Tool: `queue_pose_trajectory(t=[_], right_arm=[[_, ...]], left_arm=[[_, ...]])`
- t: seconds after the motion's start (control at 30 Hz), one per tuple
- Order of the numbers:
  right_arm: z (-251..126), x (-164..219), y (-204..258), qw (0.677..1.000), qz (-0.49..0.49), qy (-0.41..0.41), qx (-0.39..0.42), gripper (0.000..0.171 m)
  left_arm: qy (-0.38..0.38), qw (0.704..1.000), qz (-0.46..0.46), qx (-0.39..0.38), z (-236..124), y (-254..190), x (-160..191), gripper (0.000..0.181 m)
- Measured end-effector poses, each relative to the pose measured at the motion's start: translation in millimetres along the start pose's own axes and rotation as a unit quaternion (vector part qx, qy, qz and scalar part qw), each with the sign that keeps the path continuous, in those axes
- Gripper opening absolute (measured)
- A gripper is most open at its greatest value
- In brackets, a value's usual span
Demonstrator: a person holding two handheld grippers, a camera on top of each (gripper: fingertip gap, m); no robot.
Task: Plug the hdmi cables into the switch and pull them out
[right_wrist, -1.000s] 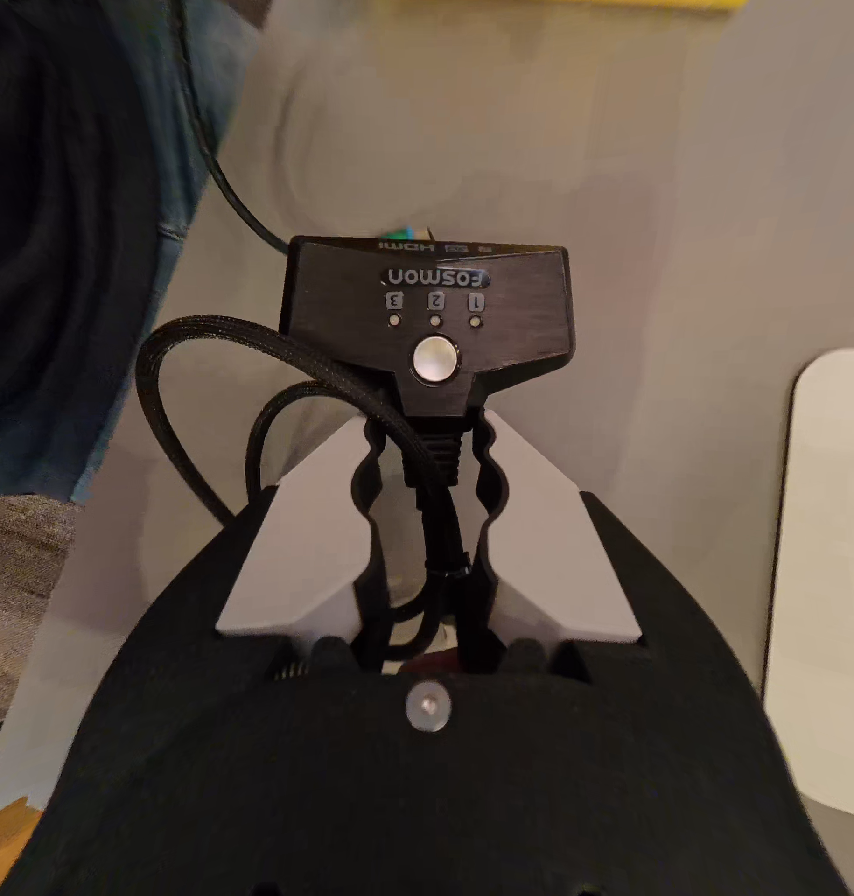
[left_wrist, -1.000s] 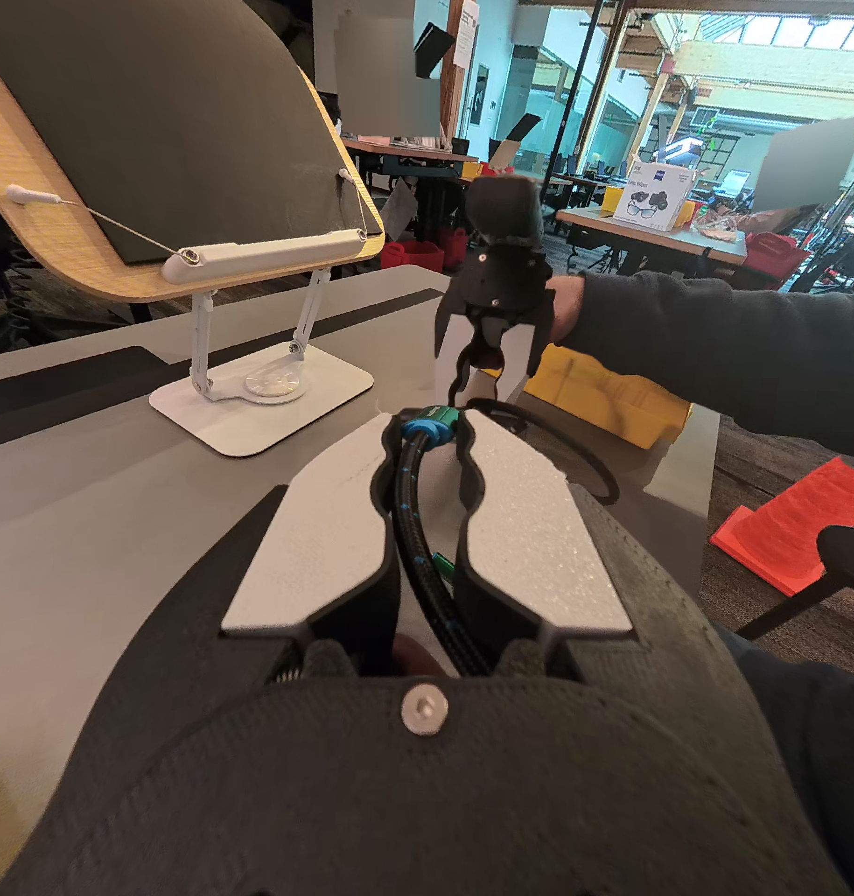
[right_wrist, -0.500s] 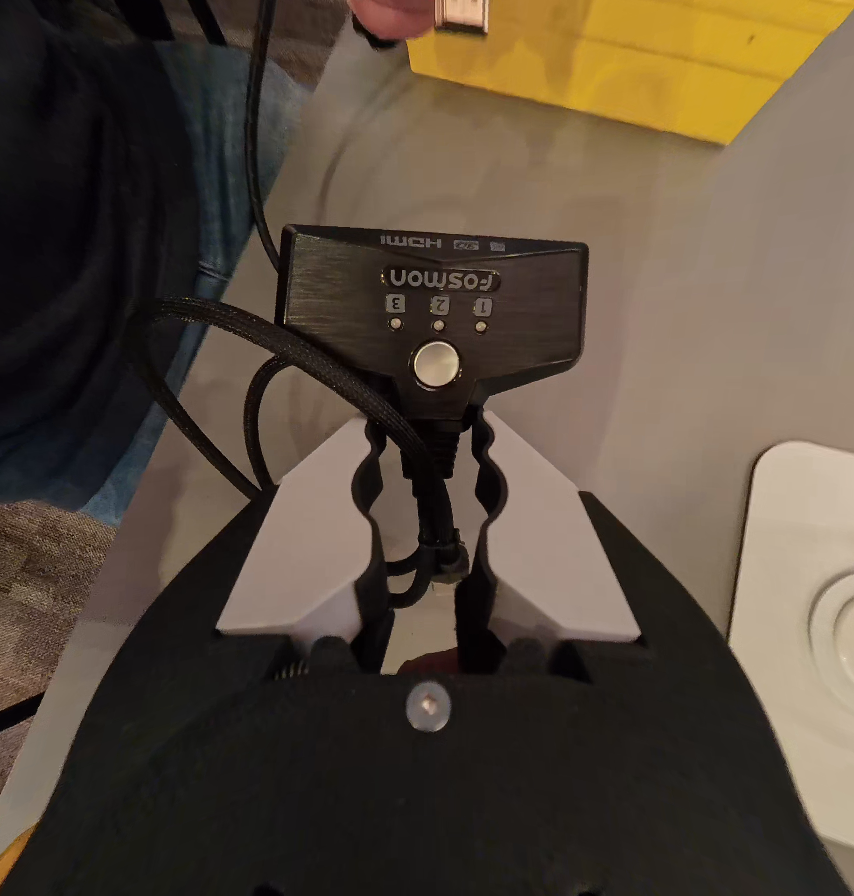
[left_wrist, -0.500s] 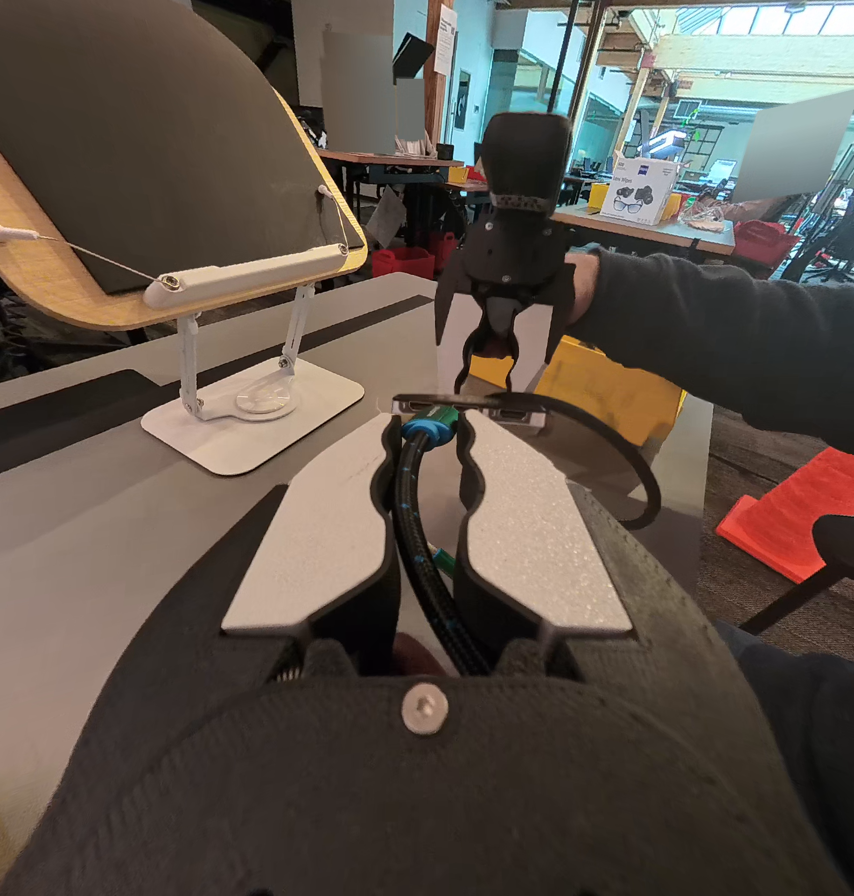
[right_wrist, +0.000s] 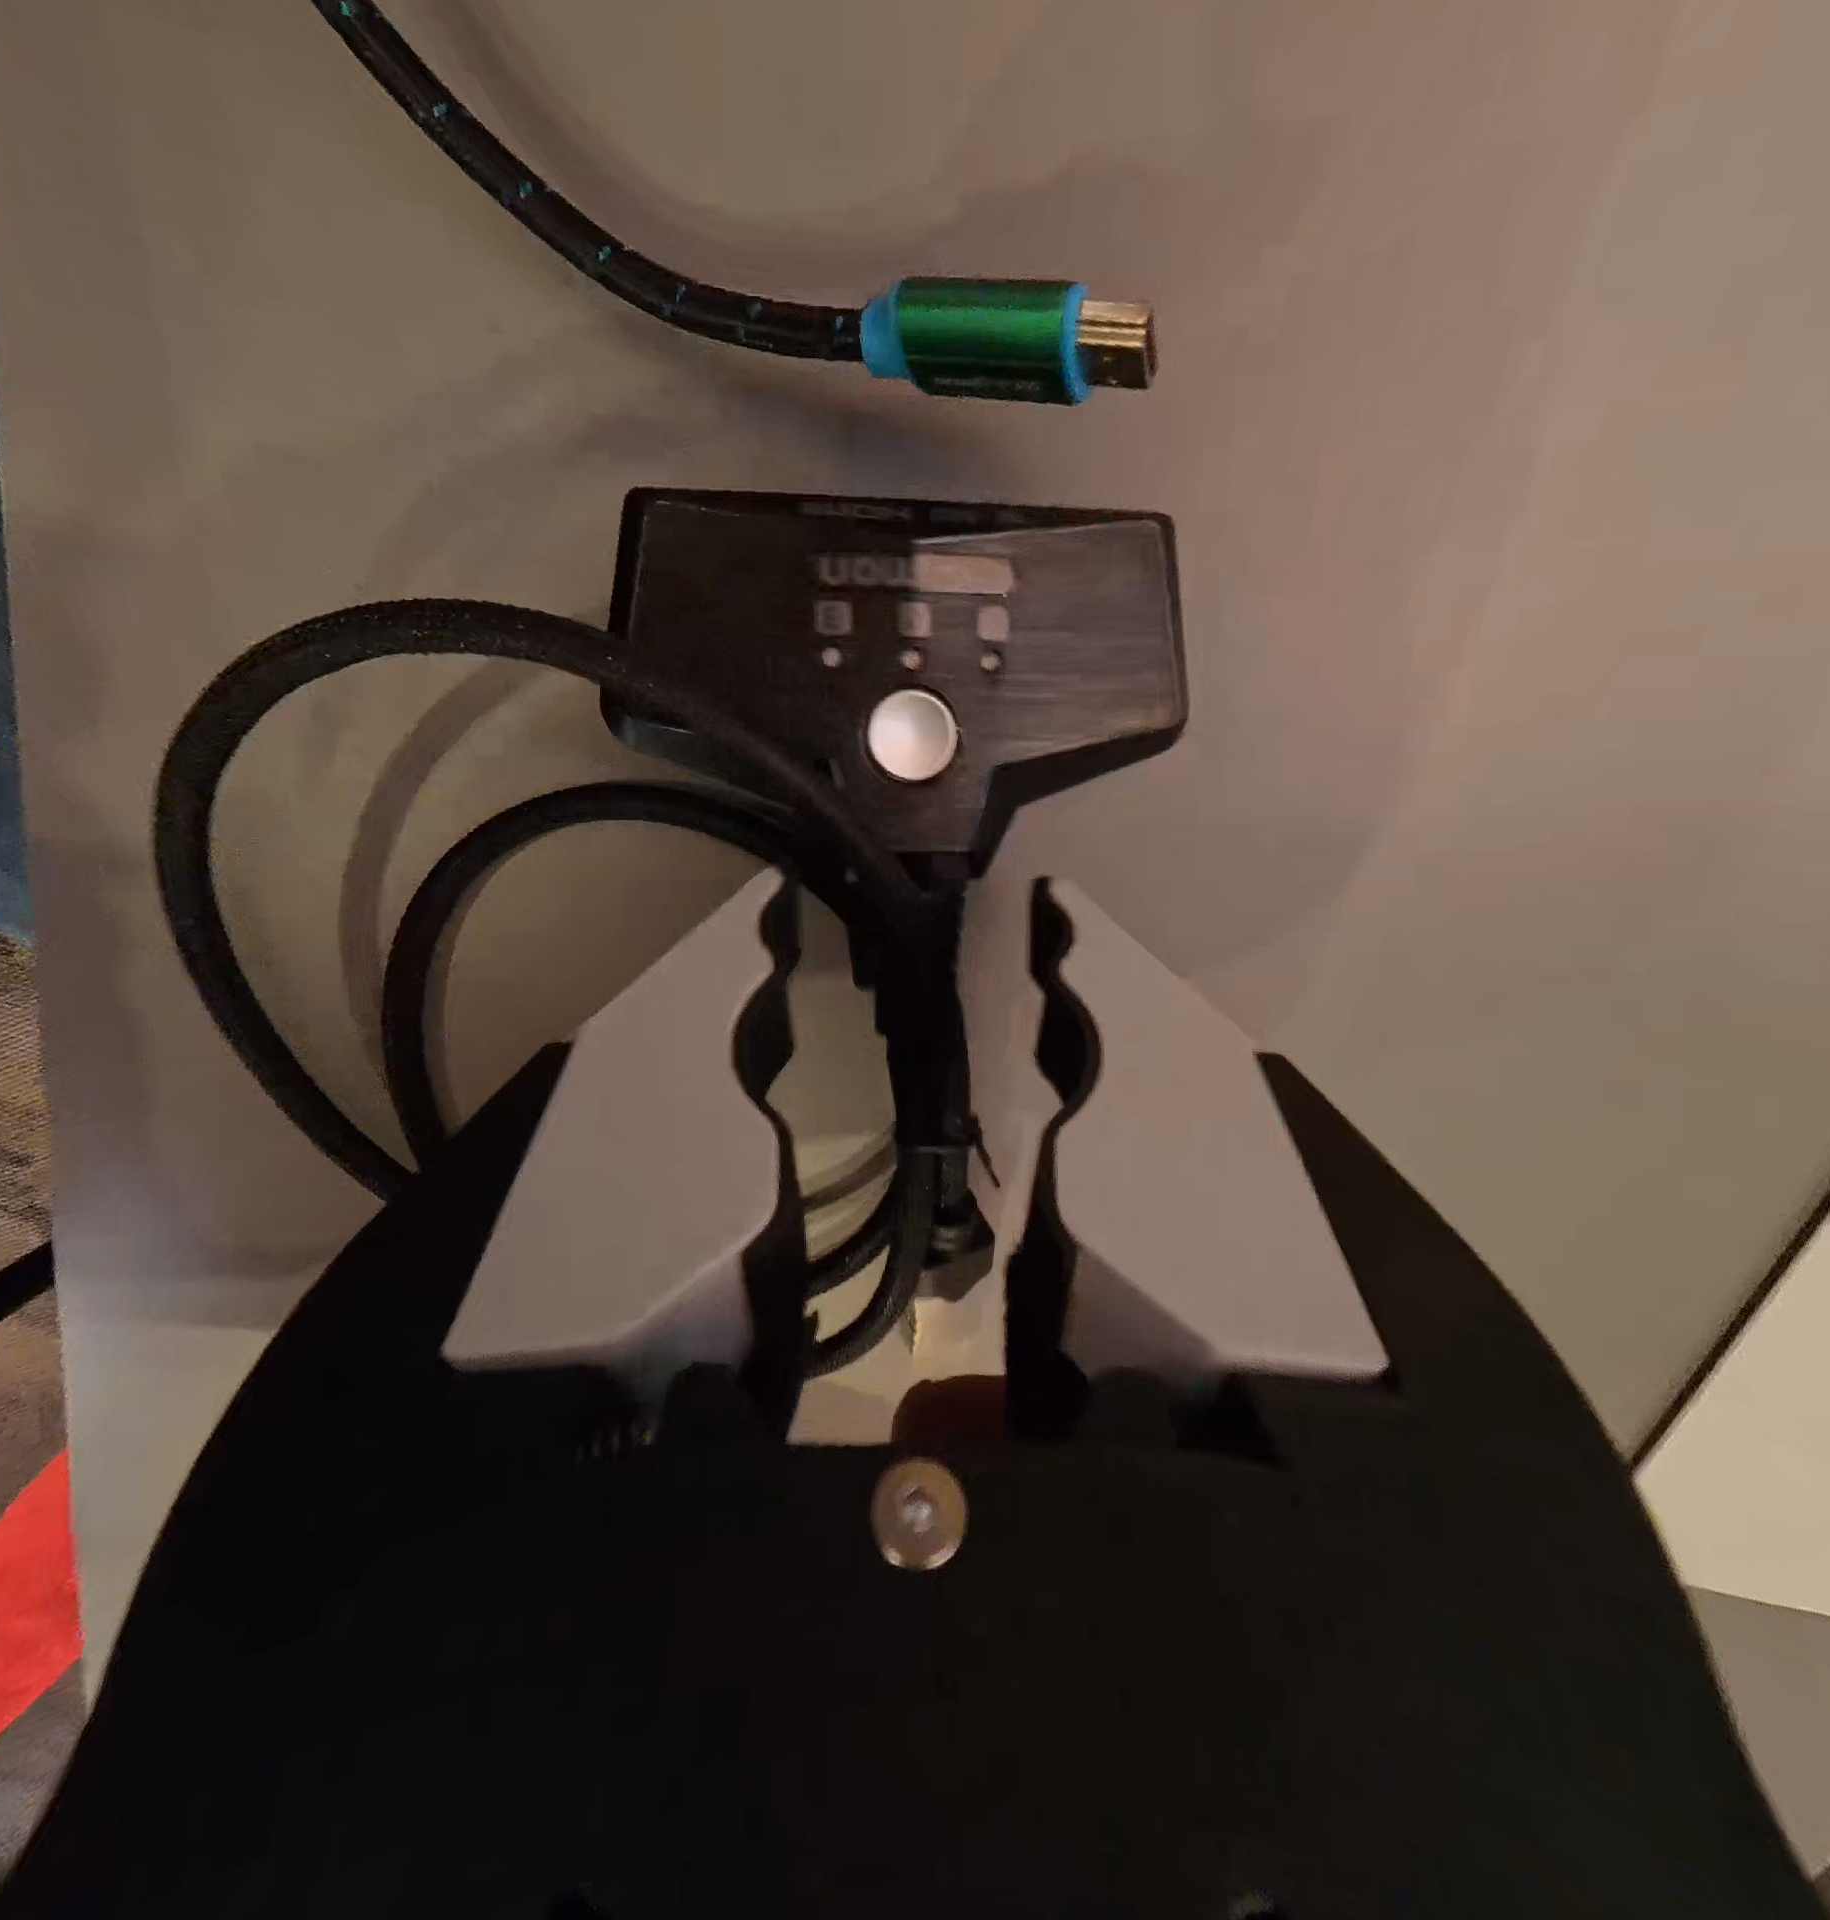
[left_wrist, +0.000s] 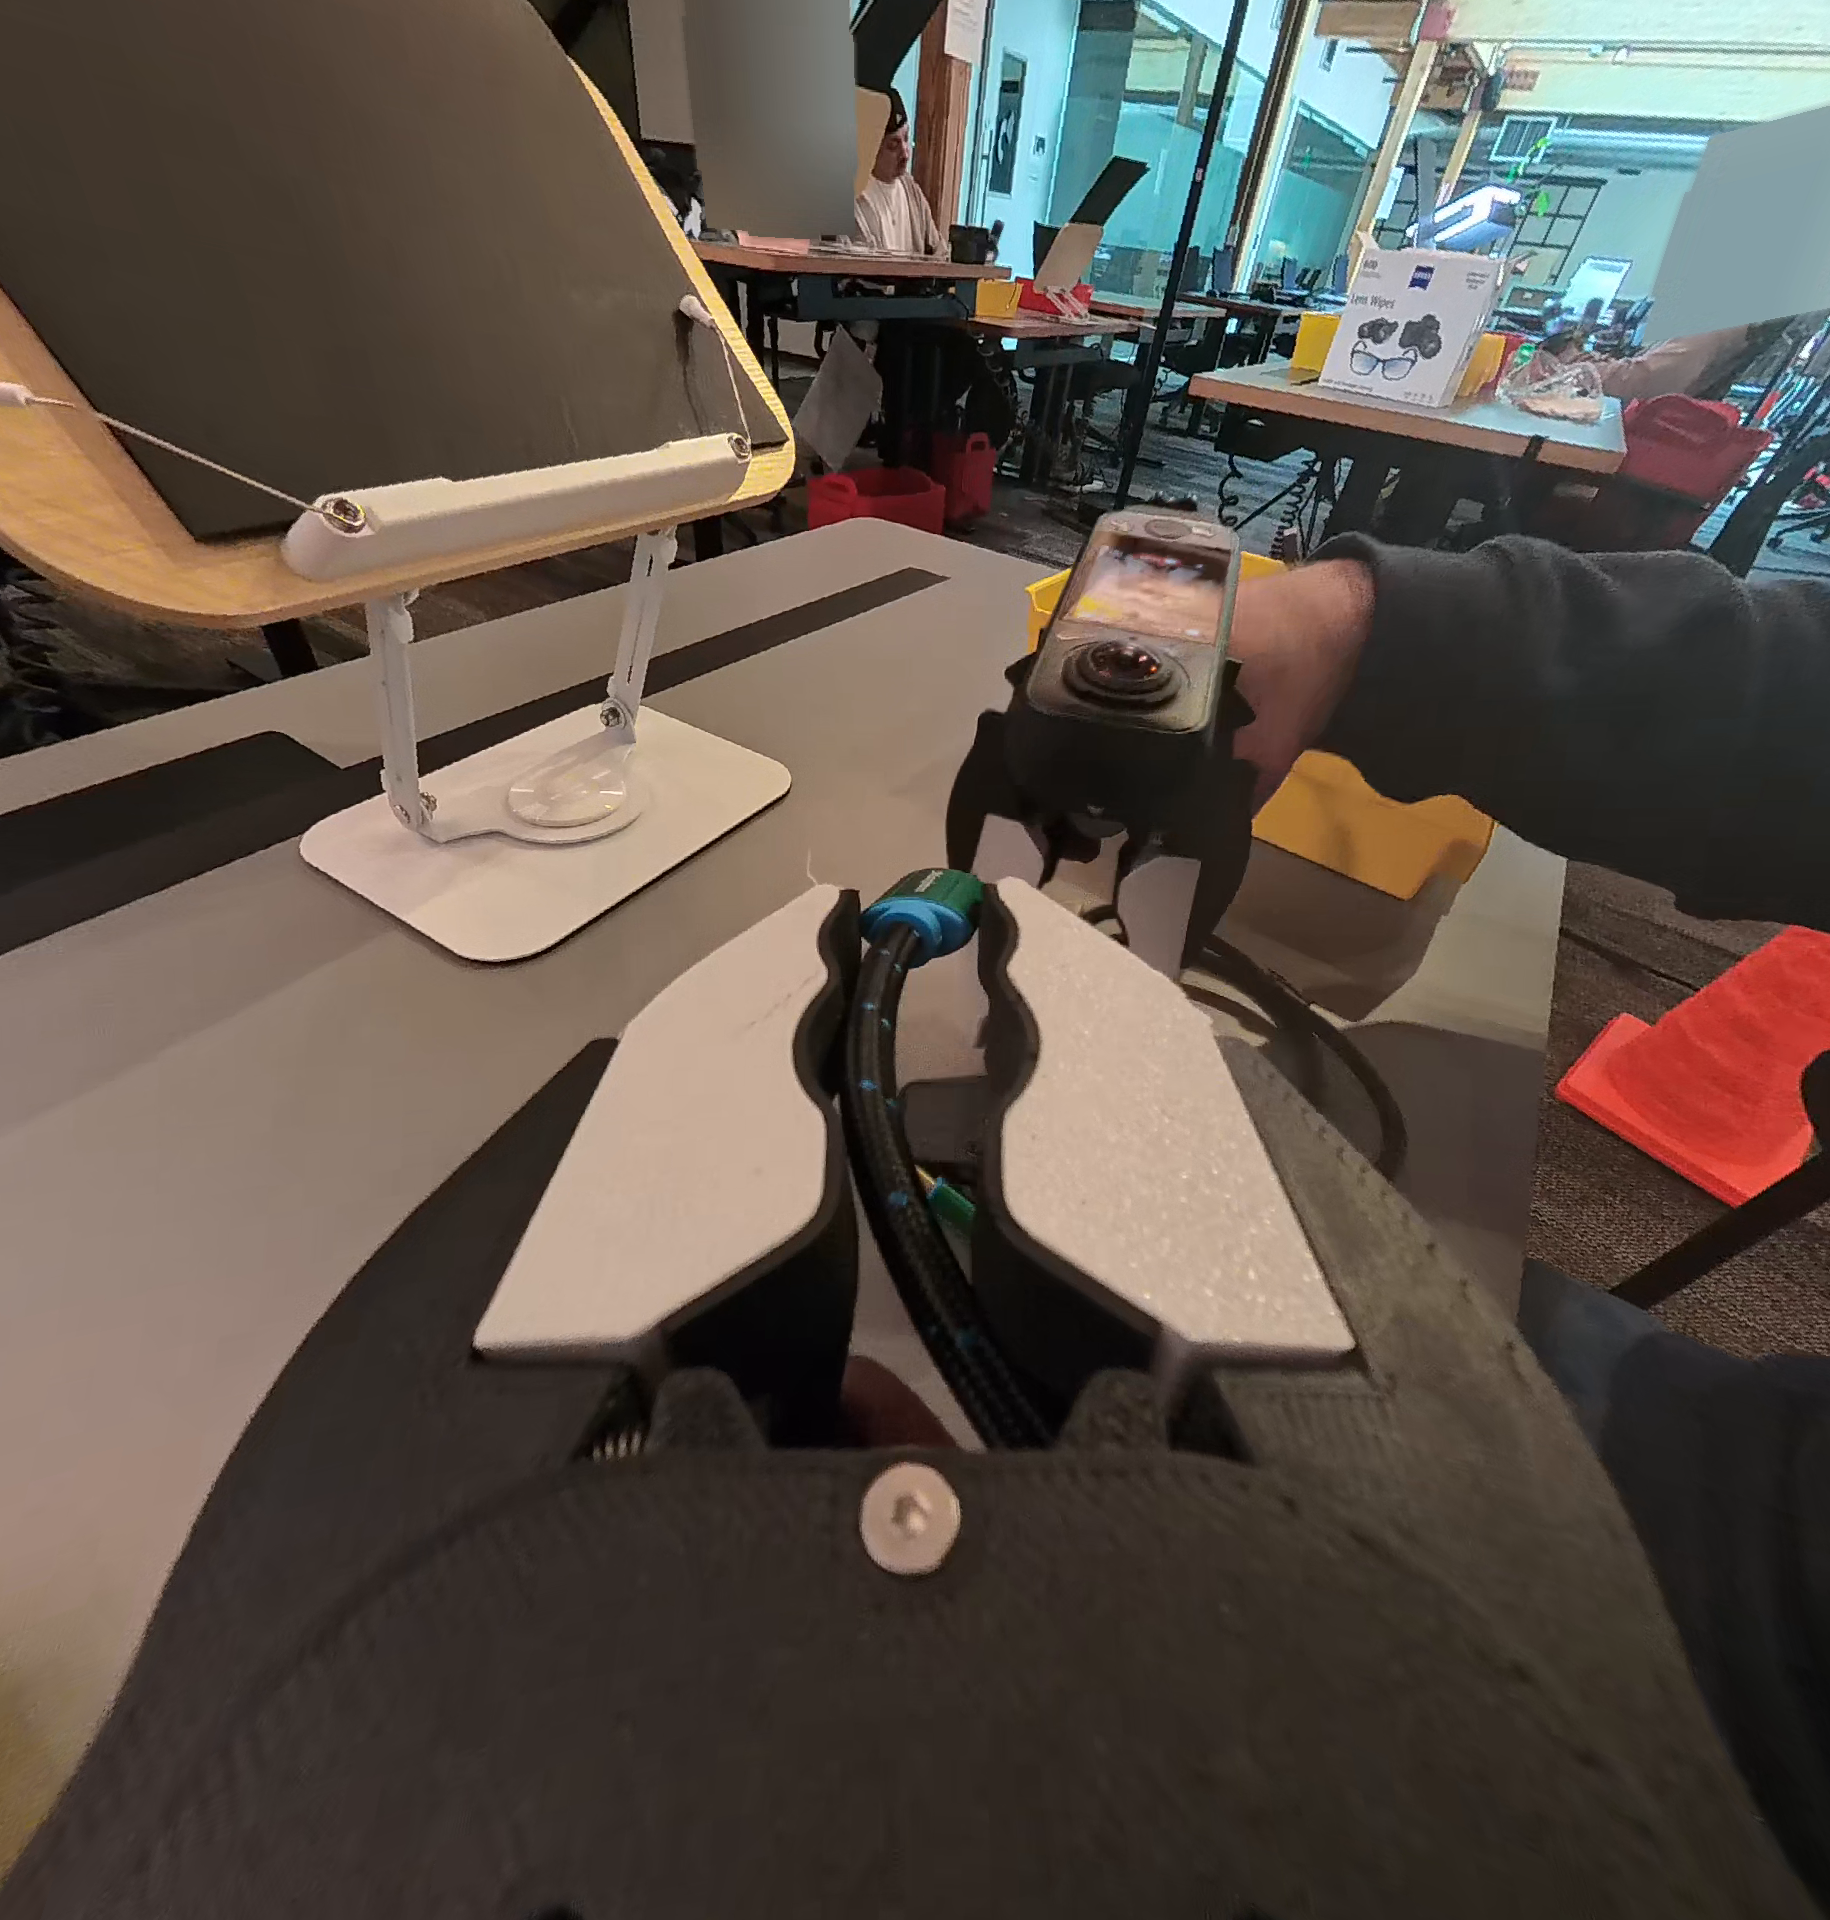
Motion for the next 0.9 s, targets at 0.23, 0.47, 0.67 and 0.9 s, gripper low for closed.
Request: queue_pose_trajectory(t=[0.23, 0.47, 0.67, 0.9], right_arm=[[-31.6, -22.5, 3.0, 0.999, 0.036, -0.033, -0.011, 0.067], [-11.3, -45.6, -6.1, 0.996, 0.077, -0.035, 0.004, 0.12], [16.5, -37.7, -7.8, 0.997, 0.077, -0.014, -0.025, 0.138], [30.8, -17.3, -9.6, 1.0, 0.017, 0.02, -0.008, 0.136]], left_arm=[[0.002, 1.0, -0.001, 0.003, 0.7, 0.0, 1.3, 0.021], [-0.004, 1.0, 0.0, -0.001, -3.2, 1.7, -2.6, 0.021], [0.001, 1.0, 0.005, -0.008, -4.0, 4.2, -1.1, 0.021], [-0.007, 1.0, 0.001, -0.006, -6.8, 7.5, -4.7, 0.021]])
Point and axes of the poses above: each gripper's, where its closed fingertips meet, z out along the fingers, x out of its underside, y = z × x across the jaws, the point moved 2 cm from there along -z, back along the fingers, and after that the axes turned 10 degrees about -z, right-handed, at the moved point
